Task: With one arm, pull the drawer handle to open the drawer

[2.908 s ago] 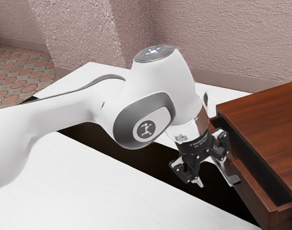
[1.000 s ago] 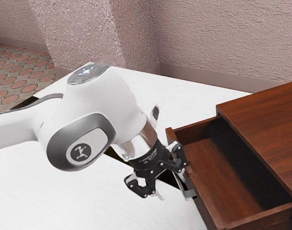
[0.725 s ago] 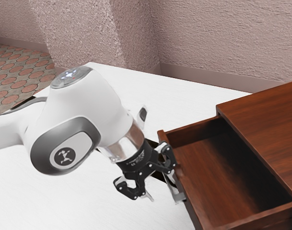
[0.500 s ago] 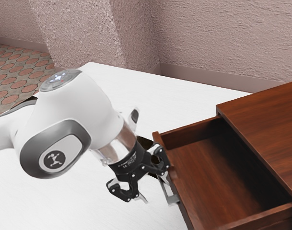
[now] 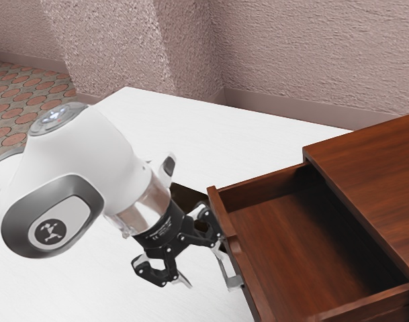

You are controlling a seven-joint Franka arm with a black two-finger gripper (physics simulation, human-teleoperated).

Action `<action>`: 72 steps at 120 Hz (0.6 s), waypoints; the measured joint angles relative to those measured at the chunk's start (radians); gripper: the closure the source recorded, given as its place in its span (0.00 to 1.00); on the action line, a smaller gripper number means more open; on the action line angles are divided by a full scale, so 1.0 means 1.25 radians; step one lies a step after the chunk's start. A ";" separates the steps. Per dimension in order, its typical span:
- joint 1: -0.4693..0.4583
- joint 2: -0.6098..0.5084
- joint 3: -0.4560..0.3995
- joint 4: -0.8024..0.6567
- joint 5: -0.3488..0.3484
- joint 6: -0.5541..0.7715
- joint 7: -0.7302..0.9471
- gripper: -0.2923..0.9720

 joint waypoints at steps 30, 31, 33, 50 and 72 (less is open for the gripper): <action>-0.003 -0.060 -0.001 0.006 0.032 -0.003 0.001 0.47; -0.003 -0.062 -0.002 0.007 0.033 -0.004 0.001 0.47; -0.003 -0.066 -0.005 0.009 0.036 -0.007 0.001 0.47; -0.004 -0.041 -0.029 0.217 0.048 -0.132 0.000 0.37; 0.000 0.104 -0.025 0.526 0.026 -0.406 -0.007 0.29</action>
